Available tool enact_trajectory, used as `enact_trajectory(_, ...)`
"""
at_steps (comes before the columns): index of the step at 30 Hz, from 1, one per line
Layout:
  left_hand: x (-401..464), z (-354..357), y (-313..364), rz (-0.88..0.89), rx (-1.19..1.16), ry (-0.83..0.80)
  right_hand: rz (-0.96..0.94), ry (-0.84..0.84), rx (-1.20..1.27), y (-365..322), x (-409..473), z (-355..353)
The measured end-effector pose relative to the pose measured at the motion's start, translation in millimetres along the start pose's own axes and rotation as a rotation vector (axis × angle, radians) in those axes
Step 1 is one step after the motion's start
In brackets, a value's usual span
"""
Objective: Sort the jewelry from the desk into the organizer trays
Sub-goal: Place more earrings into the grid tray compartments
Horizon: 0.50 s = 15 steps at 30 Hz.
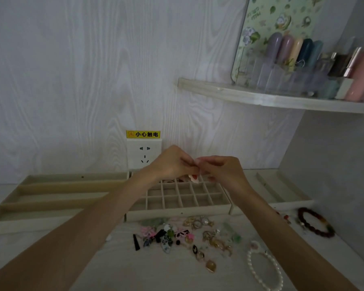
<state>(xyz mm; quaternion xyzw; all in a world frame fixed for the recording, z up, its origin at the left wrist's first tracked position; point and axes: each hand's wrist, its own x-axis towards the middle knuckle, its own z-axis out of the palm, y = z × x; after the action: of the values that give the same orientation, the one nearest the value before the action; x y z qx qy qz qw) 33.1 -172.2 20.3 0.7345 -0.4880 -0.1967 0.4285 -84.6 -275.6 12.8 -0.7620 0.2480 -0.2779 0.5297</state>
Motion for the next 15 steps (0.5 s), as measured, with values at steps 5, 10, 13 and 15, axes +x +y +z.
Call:
enact_trajectory(5,12,-3,-10,-0.036,-0.05,-0.029,0.048,0.025,0.058,7,20,7)
enact_trajectory(10,17,-3,-29,-0.114,-0.107,0.146,0.068,0.12,0.122,18,34,16)
enact_trajectory(13,17,3,-41,-0.105,0.064,0.251,0.048,0.143,0.015,31,38,21)
enact_trajectory(15,15,6,-48,-0.097,0.22,0.255,0.038,0.143,-0.035,39,41,24)
